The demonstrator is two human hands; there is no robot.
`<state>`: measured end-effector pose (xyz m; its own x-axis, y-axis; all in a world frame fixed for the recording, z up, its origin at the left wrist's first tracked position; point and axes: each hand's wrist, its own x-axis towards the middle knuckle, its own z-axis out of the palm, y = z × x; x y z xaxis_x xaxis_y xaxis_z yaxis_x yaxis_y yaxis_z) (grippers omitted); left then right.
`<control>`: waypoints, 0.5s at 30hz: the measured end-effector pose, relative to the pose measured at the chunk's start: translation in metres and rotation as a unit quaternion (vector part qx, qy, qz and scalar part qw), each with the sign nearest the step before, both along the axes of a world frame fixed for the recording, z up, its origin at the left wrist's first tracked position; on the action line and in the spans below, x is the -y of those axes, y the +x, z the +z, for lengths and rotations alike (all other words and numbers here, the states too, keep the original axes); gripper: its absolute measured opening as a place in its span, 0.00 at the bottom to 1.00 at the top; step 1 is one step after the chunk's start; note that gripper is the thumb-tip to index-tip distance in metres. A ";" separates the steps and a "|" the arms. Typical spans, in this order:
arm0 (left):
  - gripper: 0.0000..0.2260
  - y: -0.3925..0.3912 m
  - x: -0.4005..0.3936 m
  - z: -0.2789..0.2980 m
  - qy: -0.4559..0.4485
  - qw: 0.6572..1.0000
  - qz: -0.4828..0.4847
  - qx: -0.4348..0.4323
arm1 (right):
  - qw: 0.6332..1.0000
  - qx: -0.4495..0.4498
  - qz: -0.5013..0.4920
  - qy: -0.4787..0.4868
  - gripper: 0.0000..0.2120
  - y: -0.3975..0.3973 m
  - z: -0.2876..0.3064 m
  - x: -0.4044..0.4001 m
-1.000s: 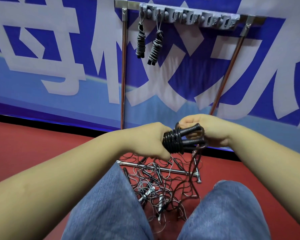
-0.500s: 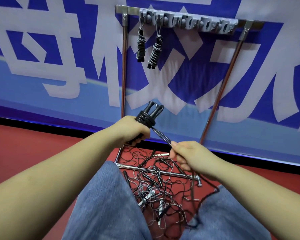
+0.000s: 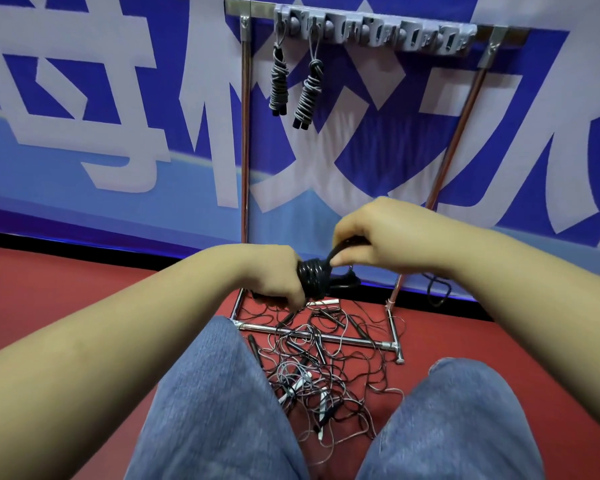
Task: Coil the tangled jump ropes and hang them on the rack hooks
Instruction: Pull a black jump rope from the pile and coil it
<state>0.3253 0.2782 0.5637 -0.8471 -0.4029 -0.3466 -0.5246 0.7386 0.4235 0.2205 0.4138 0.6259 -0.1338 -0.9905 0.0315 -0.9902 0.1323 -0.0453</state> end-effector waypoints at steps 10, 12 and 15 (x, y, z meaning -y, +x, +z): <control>0.09 0.024 -0.007 0.008 0.146 0.980 -0.121 -0.060 | 0.929 0.359 -0.074 0.055 0.23 -0.022 -0.026 -0.004; 0.10 0.027 -0.010 0.006 0.186 0.971 -0.129 -0.071 | 0.868 0.480 -0.087 0.091 0.30 -0.020 -0.033 -0.007; 0.08 0.029 -0.015 0.005 0.246 0.957 -0.136 -0.077 | 0.791 0.598 -0.104 0.076 0.27 -0.012 -0.044 -0.009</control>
<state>0.3541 0.2928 0.5686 -0.9538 0.0186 -0.3000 -0.2450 0.5297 0.8120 0.2086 0.4223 0.5816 -0.1384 -0.9231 -0.3588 -0.2066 0.3813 -0.9011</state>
